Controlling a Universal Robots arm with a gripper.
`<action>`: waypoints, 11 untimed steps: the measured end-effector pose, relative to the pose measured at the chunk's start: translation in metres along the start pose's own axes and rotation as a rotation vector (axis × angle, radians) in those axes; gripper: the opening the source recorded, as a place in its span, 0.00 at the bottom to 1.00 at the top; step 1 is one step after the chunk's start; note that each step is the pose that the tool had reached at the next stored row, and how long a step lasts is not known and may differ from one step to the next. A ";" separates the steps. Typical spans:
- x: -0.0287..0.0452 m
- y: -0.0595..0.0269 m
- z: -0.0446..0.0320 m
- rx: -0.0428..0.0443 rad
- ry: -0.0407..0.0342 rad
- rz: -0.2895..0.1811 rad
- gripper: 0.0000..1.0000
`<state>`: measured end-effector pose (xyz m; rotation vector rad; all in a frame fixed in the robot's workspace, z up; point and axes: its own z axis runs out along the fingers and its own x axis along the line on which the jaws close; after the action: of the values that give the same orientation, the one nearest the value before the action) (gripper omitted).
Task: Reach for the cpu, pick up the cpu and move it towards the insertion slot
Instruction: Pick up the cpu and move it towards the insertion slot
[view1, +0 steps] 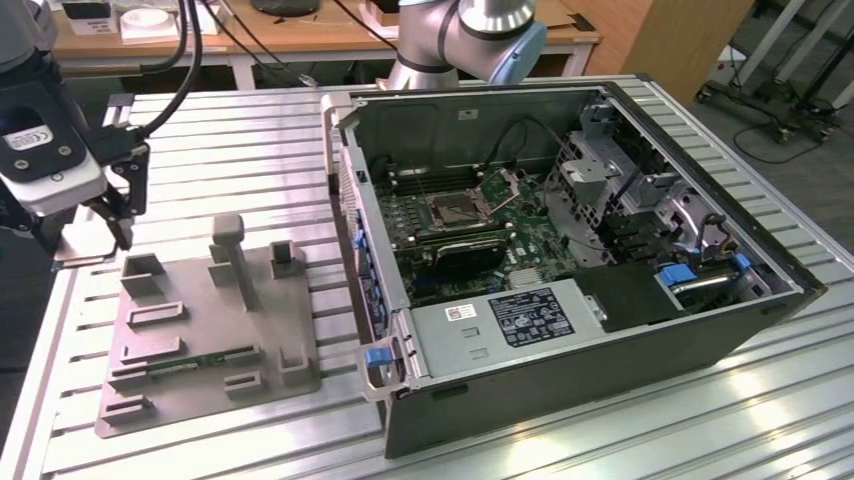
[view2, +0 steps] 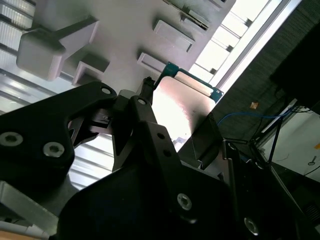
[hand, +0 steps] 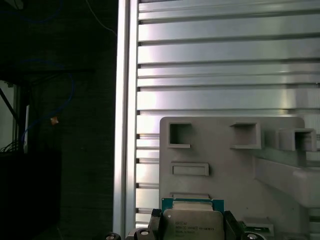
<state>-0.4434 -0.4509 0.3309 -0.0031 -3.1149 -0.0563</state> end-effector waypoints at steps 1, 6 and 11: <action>0.0000 0.0000 -0.0006 0.0000 -0.0001 0.000 0.55; 0.0001 0.0001 -0.0039 -0.0002 -0.0003 0.000 0.55; 0.0001 0.0002 -0.0045 -0.0001 -0.0001 0.000 0.55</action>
<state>-0.4434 -0.4509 0.3353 -0.0032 -3.1150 -0.0564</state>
